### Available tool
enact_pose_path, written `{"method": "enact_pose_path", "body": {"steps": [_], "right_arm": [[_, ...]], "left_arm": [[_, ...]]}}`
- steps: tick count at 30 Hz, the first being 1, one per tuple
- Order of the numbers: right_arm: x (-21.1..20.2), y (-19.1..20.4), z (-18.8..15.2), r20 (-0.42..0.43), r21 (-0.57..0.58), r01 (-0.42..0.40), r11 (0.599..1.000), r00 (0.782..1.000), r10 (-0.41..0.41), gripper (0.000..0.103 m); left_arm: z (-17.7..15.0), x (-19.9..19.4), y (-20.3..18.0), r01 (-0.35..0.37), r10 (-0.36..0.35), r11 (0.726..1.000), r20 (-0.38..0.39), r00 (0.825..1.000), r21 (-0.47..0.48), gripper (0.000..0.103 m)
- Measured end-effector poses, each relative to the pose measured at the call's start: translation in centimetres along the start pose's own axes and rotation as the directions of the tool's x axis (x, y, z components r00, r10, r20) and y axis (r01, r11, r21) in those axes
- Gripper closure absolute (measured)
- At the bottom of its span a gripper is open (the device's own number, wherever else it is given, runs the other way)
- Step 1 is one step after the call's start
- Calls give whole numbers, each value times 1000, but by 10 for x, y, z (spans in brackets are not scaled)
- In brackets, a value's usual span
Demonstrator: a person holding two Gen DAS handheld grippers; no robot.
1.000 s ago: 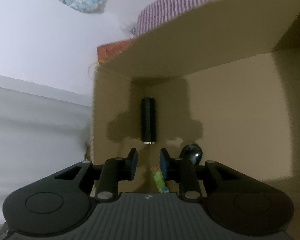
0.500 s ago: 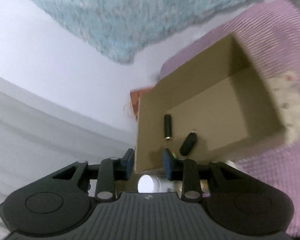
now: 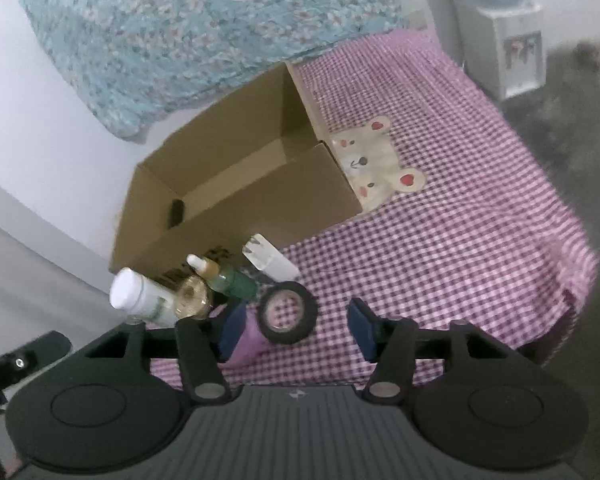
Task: Organize rigid objects
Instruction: 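Withdraw the right gripper from the box back toward the objects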
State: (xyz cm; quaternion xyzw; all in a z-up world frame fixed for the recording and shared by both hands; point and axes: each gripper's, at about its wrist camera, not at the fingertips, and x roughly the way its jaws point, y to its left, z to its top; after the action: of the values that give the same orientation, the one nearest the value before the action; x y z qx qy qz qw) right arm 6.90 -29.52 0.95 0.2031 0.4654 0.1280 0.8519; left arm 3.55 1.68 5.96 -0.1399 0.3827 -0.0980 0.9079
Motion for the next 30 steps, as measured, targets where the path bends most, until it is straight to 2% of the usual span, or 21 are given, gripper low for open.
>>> {"method": "enact_pose_path", "body": {"steps": [3,5,7,12,17,20,22,27,30], "right_arm": [[-8,11,-2,45,-51,22,998,999,-20,23],[-17,17,-5,77,-89,50,995,996,-44,9],[-20,24,-6,116,-130,85,988,991,-70,0],[-29,34,-8,152,-193,153,969,980,-124,0],[-28,36,-11,165,-217,216,952,969,-183,0],[-26,39,-14,190,-244,268,932,956,-225,0],[-27,39,-16,200,-268,267,926,955,-218,0],[-27,35,-14,219,-258,255,932,955,-201,0],[-23,31,-10,213,-255,237,937,959,-185,0]], "left_arm": [[-4,-2,-4,5,-5,1000,5,1000,15,0],[-6,-4,-3,28,-28,1000,8,1000,-10,0],[-6,-7,-1,41,-41,999,16,999,-28,0],[-9,-11,-3,49,-47,998,53,998,-37,0],[-11,-9,-4,40,-38,999,34,999,-32,0],[-13,-9,-2,32,-27,998,78,997,-63,0],[-14,-7,-1,20,-14,998,94,995,-66,0],[-13,8,-6,-28,29,999,50,998,-28,0],[-15,17,-8,-33,33,999,24,999,0,0]]}}
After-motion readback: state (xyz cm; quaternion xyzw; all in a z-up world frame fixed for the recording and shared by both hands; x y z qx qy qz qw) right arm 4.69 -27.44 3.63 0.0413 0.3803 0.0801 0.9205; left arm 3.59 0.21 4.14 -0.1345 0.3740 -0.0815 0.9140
